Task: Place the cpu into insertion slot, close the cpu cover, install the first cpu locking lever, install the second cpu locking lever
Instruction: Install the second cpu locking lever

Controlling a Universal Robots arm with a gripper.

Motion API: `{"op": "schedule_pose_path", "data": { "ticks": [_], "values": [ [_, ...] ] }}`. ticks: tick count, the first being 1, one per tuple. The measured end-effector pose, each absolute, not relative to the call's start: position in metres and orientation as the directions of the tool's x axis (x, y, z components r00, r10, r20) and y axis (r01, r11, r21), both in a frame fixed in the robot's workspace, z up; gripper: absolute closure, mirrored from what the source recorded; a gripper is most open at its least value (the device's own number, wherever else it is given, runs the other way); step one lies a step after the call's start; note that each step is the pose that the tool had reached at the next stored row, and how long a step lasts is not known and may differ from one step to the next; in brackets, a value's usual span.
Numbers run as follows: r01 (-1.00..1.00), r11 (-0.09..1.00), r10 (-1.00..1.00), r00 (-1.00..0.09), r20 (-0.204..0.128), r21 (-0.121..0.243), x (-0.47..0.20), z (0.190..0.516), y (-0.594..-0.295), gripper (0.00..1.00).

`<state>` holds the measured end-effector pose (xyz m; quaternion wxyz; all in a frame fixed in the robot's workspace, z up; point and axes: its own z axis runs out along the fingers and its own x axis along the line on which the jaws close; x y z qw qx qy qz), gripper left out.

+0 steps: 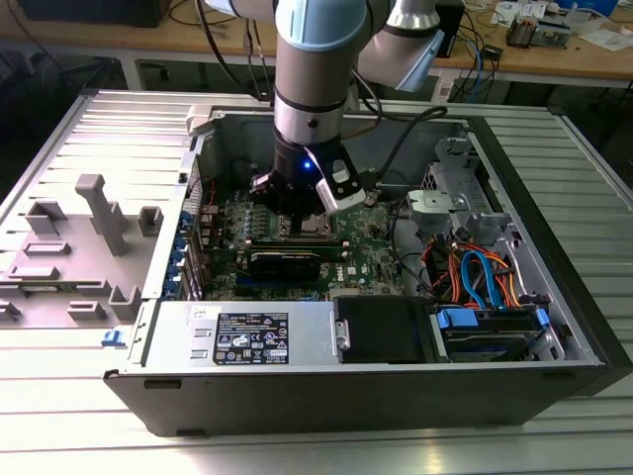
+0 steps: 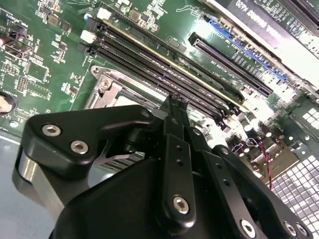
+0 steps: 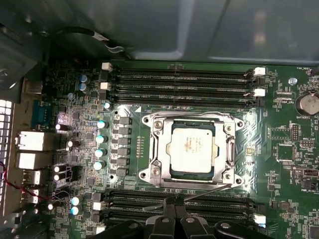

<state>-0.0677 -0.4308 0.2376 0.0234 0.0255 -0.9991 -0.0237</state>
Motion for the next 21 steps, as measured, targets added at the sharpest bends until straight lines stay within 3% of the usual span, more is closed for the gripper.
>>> {"op": "schedule_pose_path", "data": {
  "ticks": [21],
  "values": [
    [-0.052, 0.995, -0.056, -0.997, 0.047, 0.085, -0.080, 0.236, -0.434, 0.89]
  ]
}}
